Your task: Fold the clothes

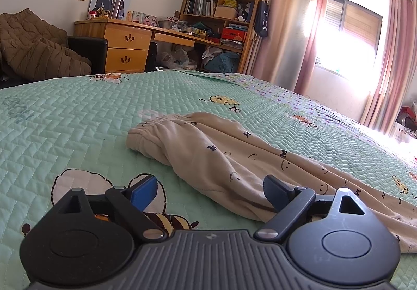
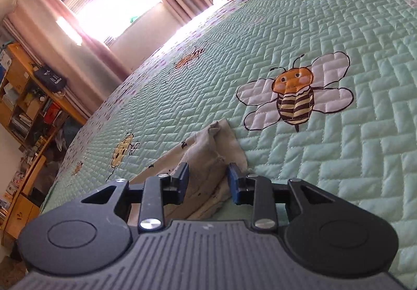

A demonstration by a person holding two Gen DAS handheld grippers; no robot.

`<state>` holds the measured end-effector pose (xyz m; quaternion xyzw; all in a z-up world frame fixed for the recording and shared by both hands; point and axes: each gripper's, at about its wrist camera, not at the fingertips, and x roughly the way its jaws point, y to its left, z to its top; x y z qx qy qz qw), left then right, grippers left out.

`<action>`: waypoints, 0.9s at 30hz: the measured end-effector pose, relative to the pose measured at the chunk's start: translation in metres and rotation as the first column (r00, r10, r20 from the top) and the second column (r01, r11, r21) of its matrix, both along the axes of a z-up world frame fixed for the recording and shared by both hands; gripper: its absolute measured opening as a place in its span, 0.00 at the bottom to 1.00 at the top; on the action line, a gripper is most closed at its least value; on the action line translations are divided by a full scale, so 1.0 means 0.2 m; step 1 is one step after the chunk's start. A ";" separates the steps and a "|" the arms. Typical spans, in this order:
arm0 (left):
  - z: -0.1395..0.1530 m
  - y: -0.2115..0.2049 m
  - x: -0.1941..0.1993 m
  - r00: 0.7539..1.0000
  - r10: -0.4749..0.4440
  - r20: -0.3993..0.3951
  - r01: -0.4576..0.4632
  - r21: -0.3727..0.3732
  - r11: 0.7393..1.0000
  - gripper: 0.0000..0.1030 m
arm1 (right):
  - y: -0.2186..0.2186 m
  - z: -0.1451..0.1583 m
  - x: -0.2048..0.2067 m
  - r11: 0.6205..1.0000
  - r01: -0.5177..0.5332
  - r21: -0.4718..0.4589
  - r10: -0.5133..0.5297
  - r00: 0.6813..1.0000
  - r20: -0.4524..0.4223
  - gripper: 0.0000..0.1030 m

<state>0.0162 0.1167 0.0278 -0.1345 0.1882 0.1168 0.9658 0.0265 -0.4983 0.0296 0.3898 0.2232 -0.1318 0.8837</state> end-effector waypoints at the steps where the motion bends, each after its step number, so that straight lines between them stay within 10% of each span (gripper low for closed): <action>1: 0.00 0.00 0.00 1.000 0.000 -0.001 0.000 0.000 1.000 0.87 | 0.00 -0.01 0.01 1.000 0.010 0.023 -0.010 1.000 0.001 0.34; 6: 0.00 0.00 0.00 1.000 -0.001 -0.004 0.001 -0.004 1.000 0.87 | 0.00 0.00 0.02 0.998 0.066 0.014 -0.065 0.997 -0.038 0.03; 14: -0.01 0.00 0.00 1.000 0.001 -0.003 -0.001 -0.011 1.000 0.88 | 0.02 -0.01 -0.03 0.991 0.089 -0.100 -0.098 0.991 -0.092 0.02; 27: -0.01 0.00 0.00 1.000 0.001 -0.007 -0.001 -0.002 1.000 0.89 | 0.02 0.04 -0.14 0.996 0.080 0.042 -0.083 0.991 0.103 0.13</action>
